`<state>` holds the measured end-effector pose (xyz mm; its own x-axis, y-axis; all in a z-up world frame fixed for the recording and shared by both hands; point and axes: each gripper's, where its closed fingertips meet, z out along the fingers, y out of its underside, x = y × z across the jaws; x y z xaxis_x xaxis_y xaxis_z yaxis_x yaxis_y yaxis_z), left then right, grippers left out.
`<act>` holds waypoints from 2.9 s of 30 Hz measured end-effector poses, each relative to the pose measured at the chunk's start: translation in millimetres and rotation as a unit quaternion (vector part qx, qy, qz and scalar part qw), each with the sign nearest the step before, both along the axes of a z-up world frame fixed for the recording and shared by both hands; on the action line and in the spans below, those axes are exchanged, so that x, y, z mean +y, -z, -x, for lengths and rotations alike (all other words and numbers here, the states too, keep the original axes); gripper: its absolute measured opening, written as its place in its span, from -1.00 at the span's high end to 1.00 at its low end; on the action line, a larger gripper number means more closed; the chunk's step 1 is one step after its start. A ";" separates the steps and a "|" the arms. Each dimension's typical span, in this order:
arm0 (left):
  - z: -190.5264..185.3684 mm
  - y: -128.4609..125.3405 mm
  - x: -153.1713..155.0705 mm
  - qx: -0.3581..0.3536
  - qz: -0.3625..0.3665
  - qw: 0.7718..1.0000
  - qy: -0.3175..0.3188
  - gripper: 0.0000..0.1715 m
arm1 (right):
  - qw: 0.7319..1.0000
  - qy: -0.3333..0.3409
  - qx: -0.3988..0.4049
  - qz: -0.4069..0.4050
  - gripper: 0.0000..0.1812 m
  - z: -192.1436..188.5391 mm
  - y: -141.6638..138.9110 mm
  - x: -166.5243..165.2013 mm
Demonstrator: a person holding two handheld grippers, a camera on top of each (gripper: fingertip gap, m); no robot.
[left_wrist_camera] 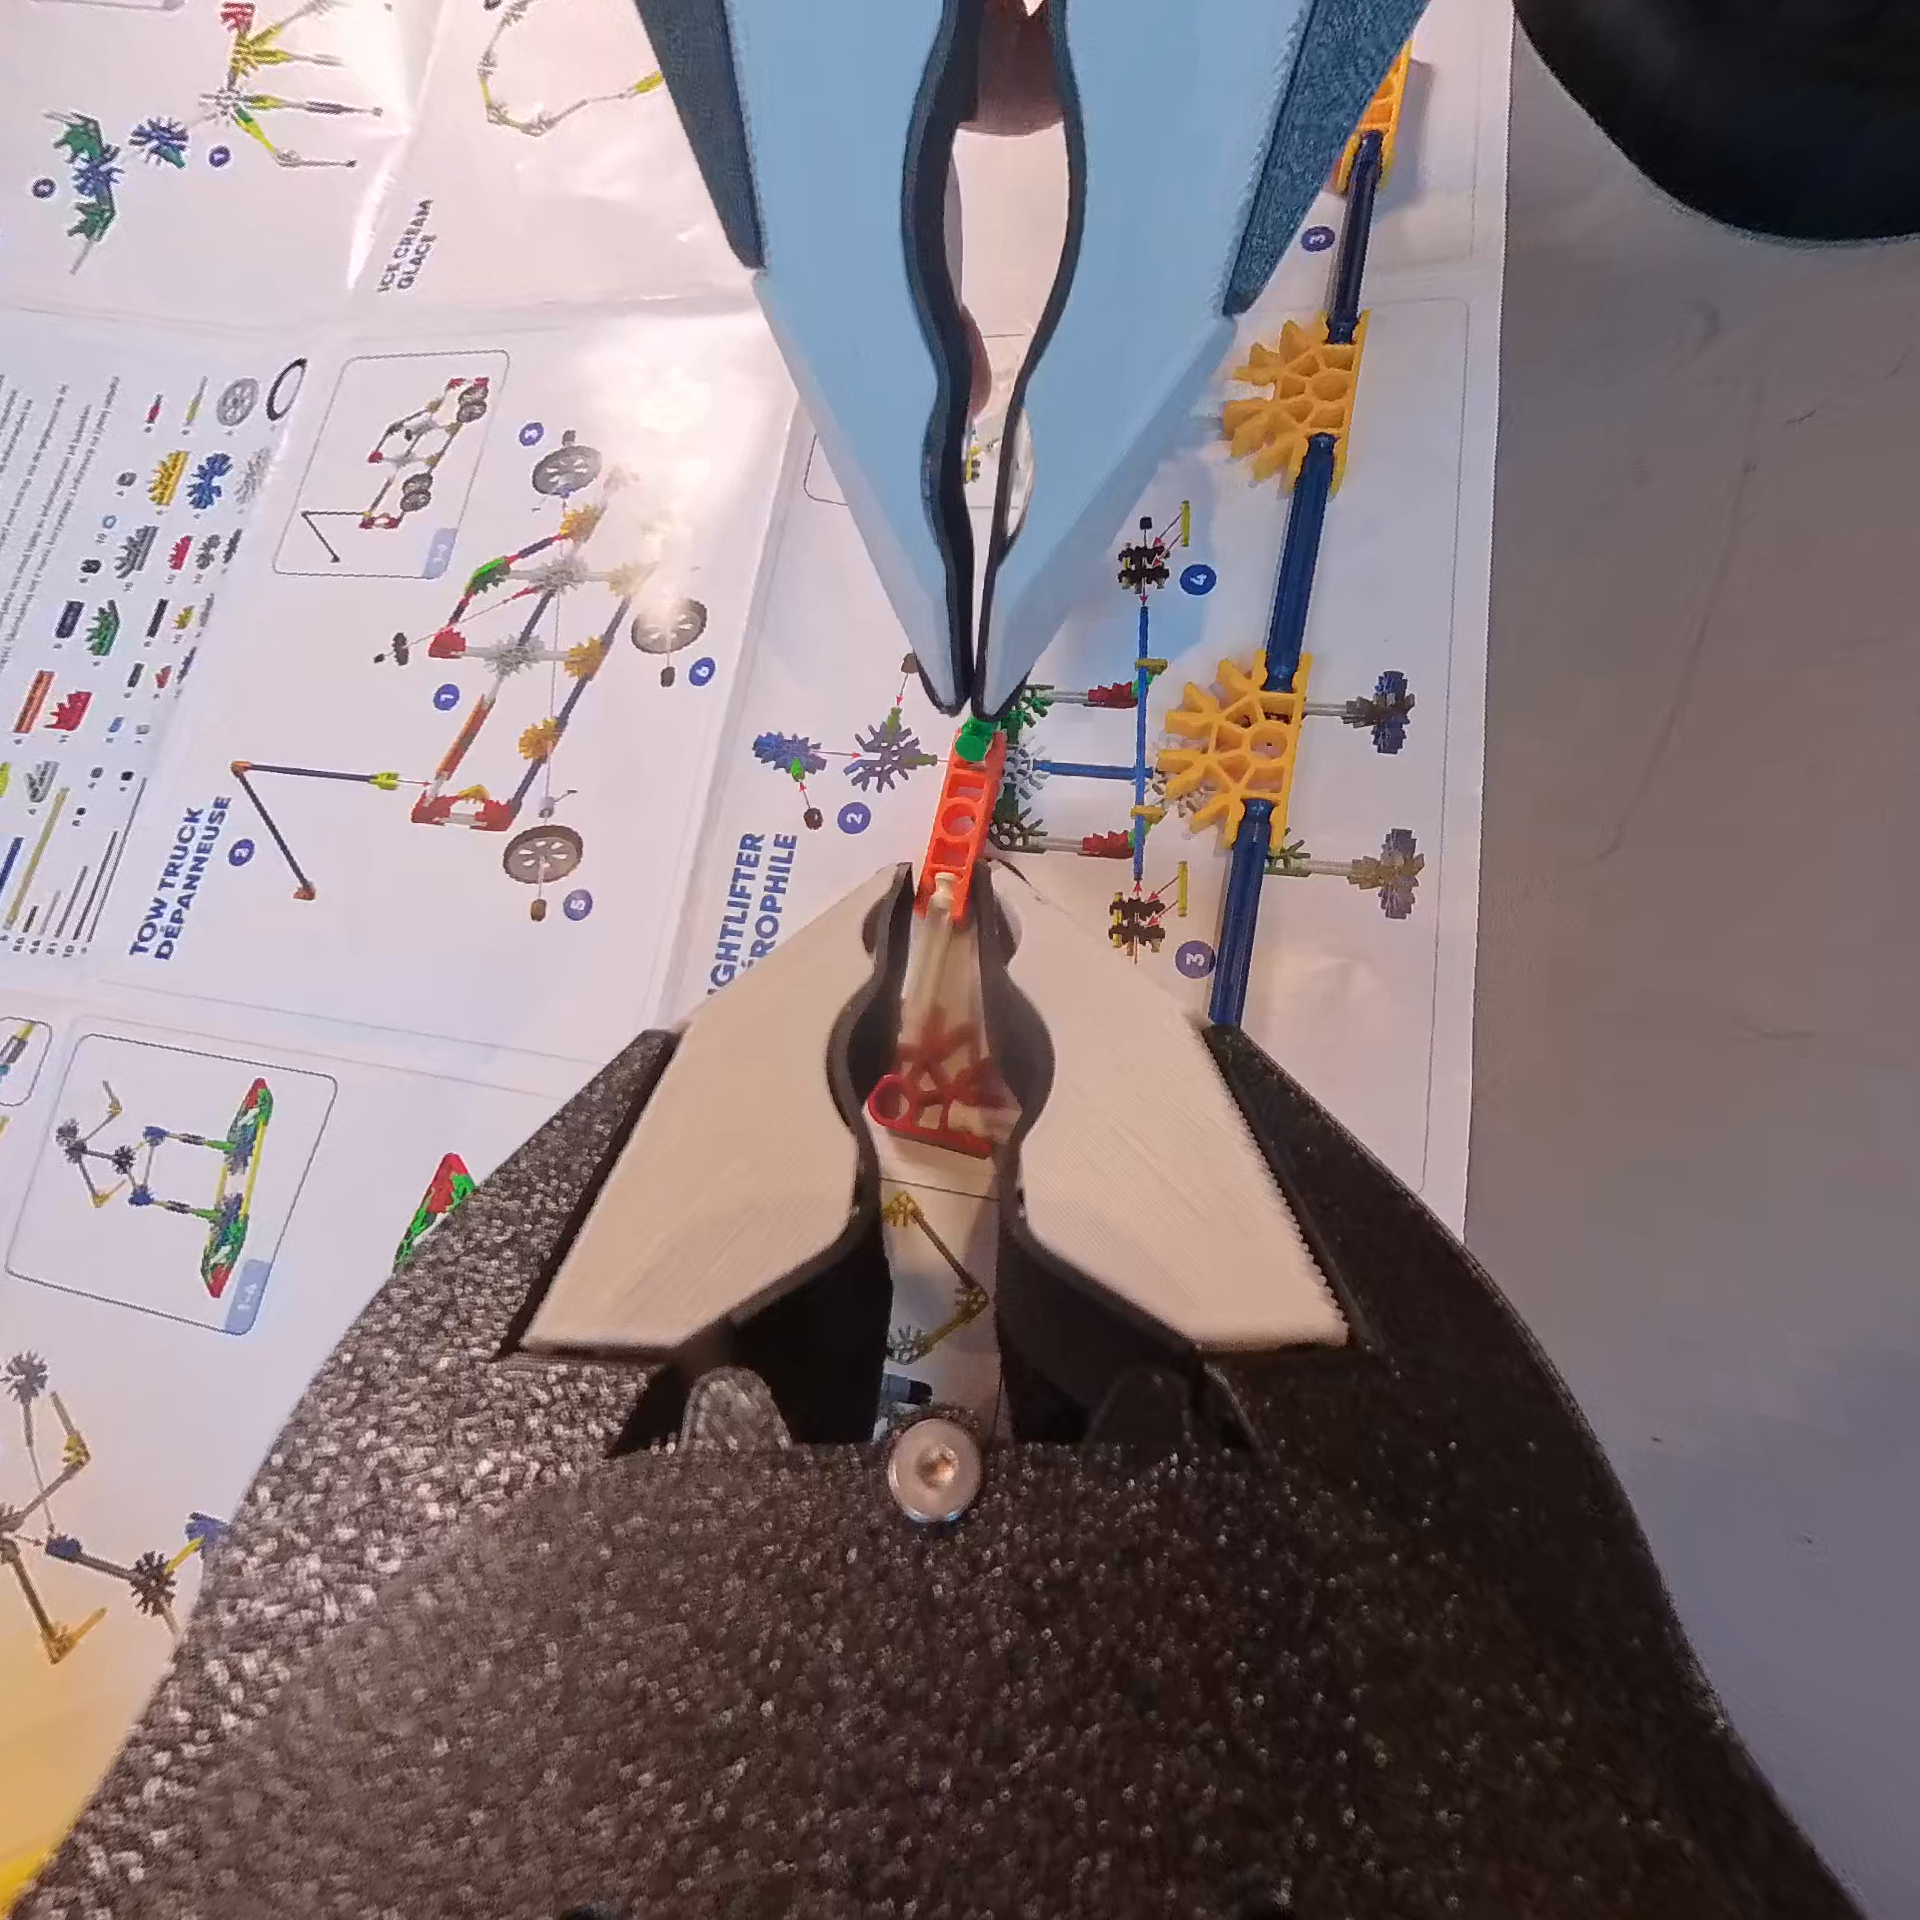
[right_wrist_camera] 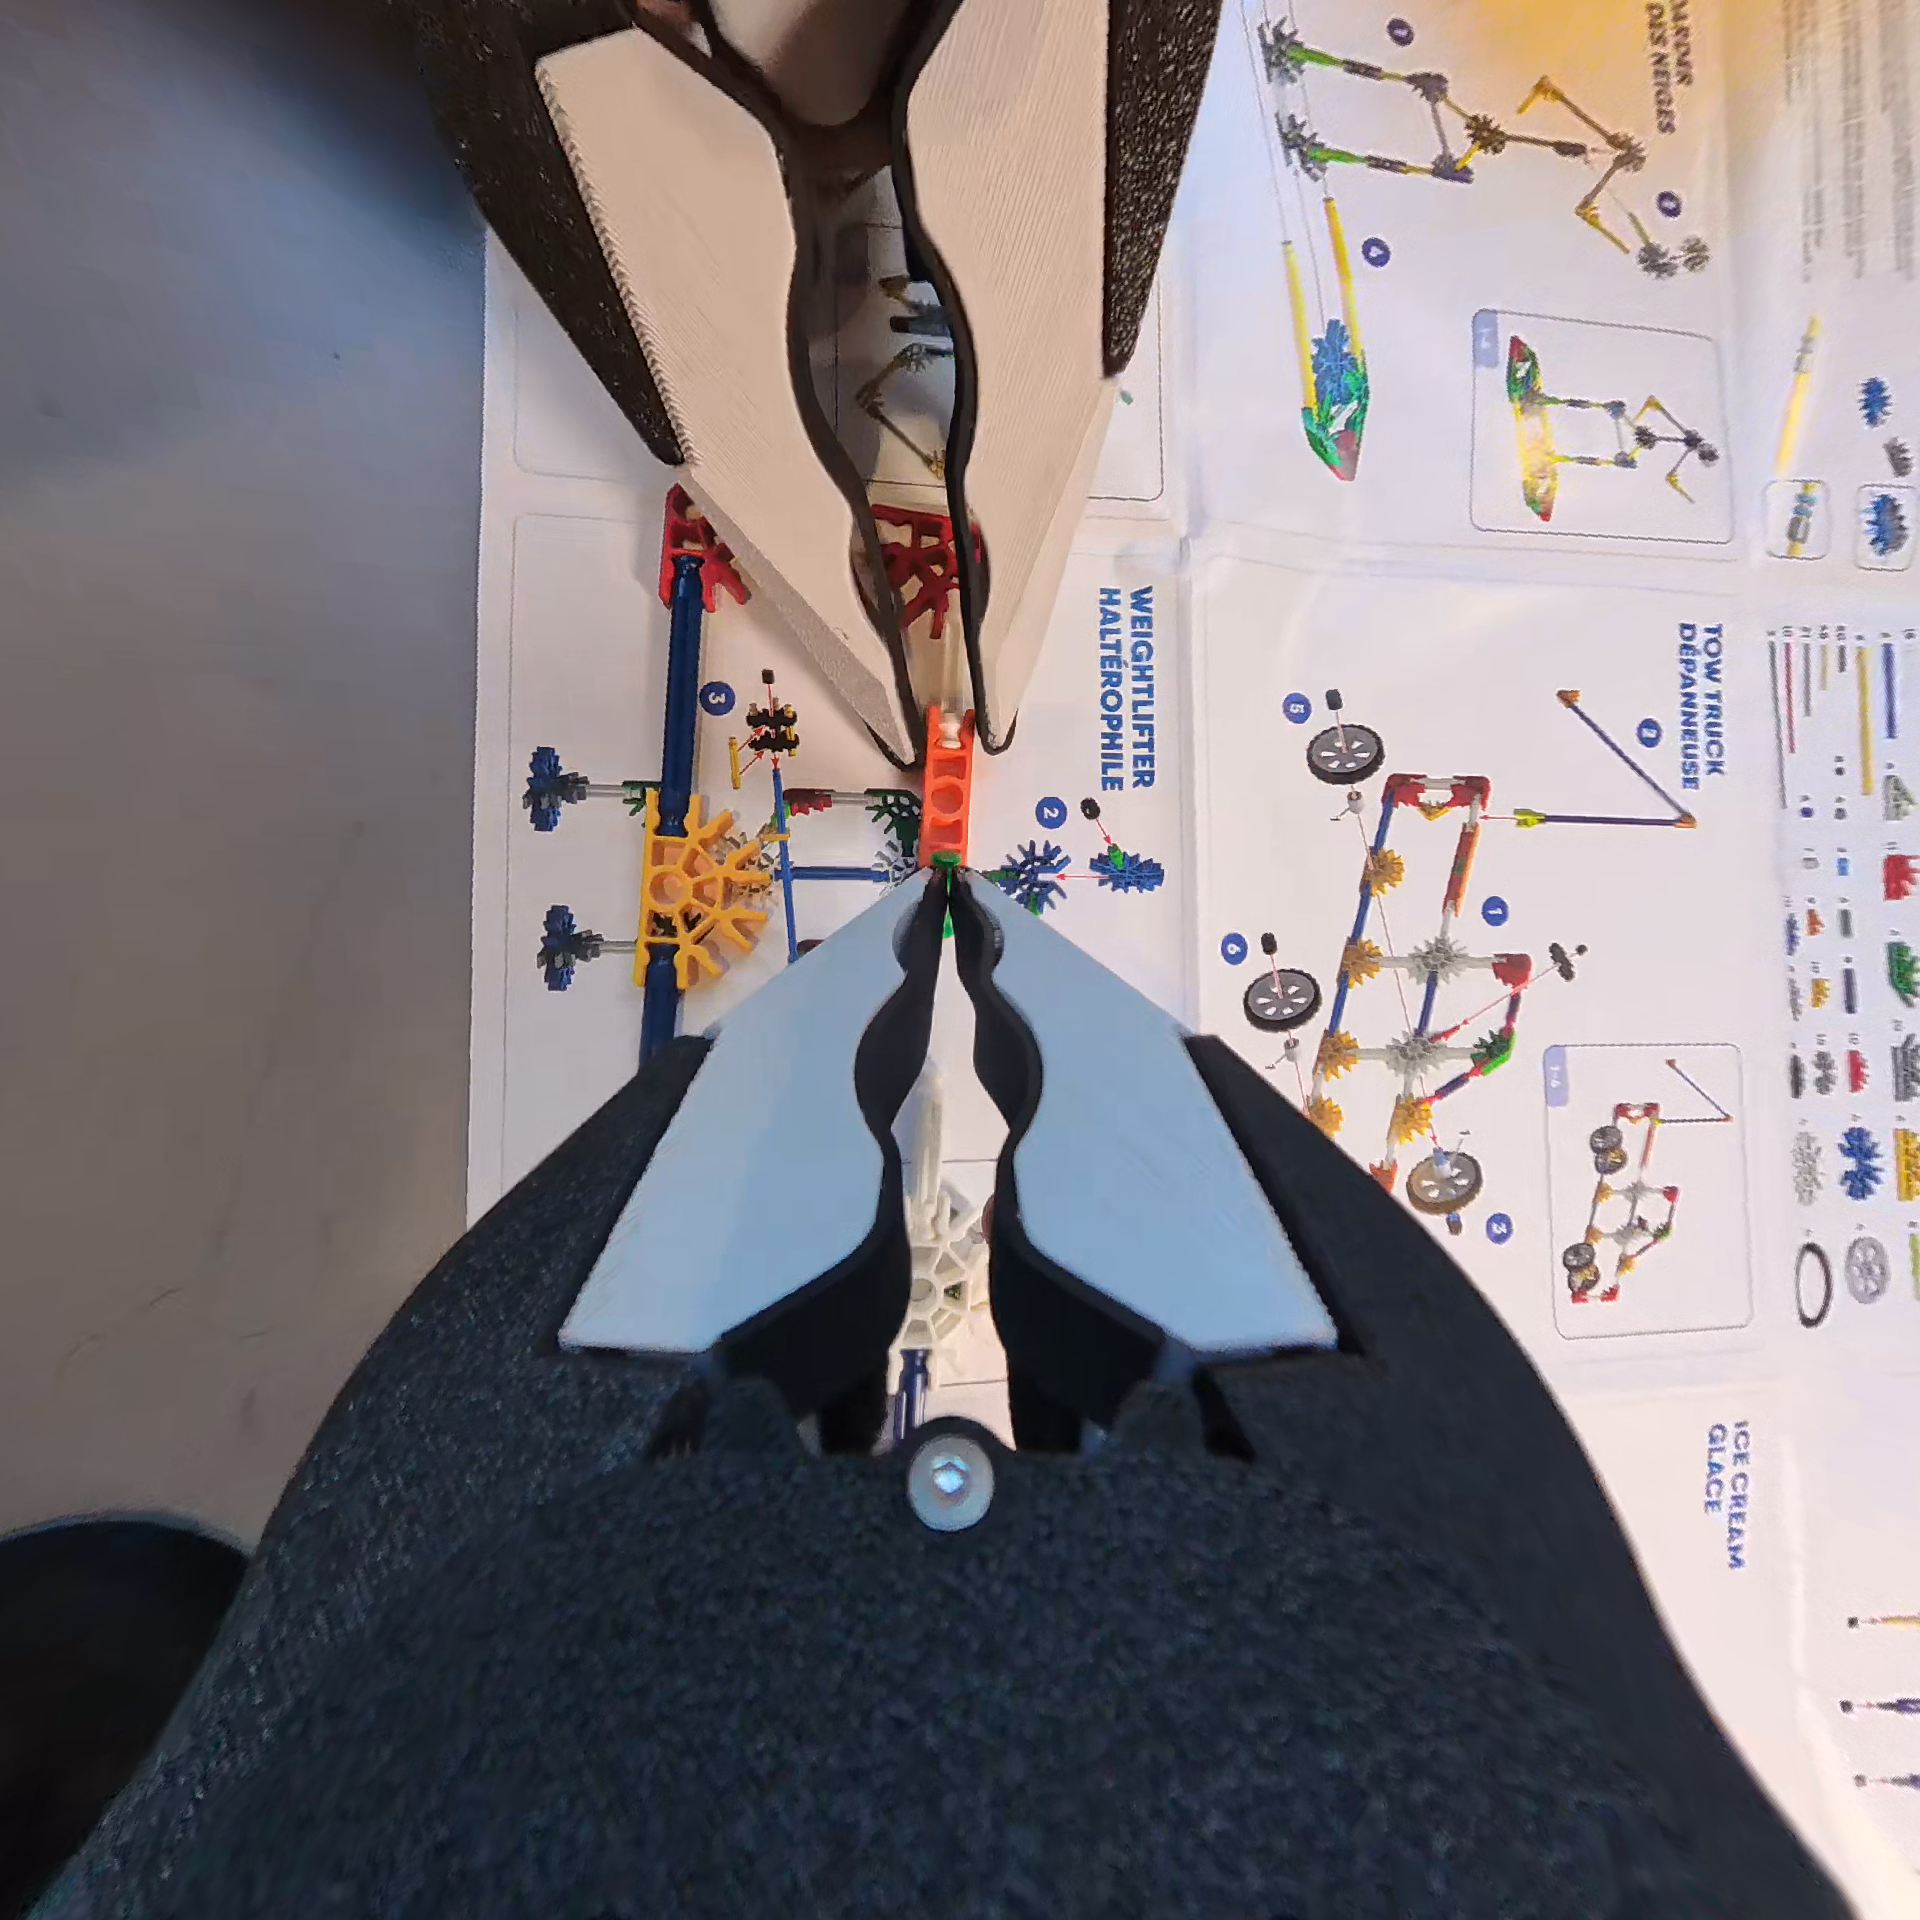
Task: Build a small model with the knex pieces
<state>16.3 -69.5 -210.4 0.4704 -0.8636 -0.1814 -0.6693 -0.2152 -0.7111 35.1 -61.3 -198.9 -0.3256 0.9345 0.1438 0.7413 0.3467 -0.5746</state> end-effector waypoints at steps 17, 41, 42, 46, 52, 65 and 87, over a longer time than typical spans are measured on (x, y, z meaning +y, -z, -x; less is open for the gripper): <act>-0.2 0.2 -0.4 -0.005 0.006 1.000 -0.004 0.89 | 0.986 0.026 -0.142 0.079 1.00 2.1 6.6 -1.7; -1.4 0.2 -0.8 -0.020 0.027 0.999 -0.004 0.90 | 0.968 0.039 -0.241 0.061 1.00 4.5 9.4 -2.3; -1.5 0.1 -0.7 -0.019 0.024 1.000 -0.005 0.90 | 0.969 0.039 -0.236 0.062 1.00 4.3 9.4 -2.2; -1.4 0.1 -0.7 -0.016 0.020 1.000 -0.005 0.90 | 0.977 0.031 -0.211 0.026 1.00 3.8 8.9 -2.1; -1.1 0.2 -0.8 -0.011 0.011 1.000 -0.006 0.90 | 0.994 0.065 -0.075 0.043 0.86 -7.5 -6.9 -0.5; -2.2 -1.5 -3.7 0.008 -0.027 1.000 0.007 0.91 | 0.989 0.103 0.082 0.062 0.74 -24.1 -12.6 4.9; -4.4 -30.3 -6.9 0.038 -0.200 0.979 0.032 0.91 | 0.991 0.020 0.134 -0.019 0.89 3.5 -14.3 -8.6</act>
<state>20.7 -76.5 -180.1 0.3890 -0.7442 -0.5431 -0.7272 0.1138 -0.6769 31.6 -69.9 -184.6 -0.2336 0.9383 0.2552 0.5784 0.3450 -0.7392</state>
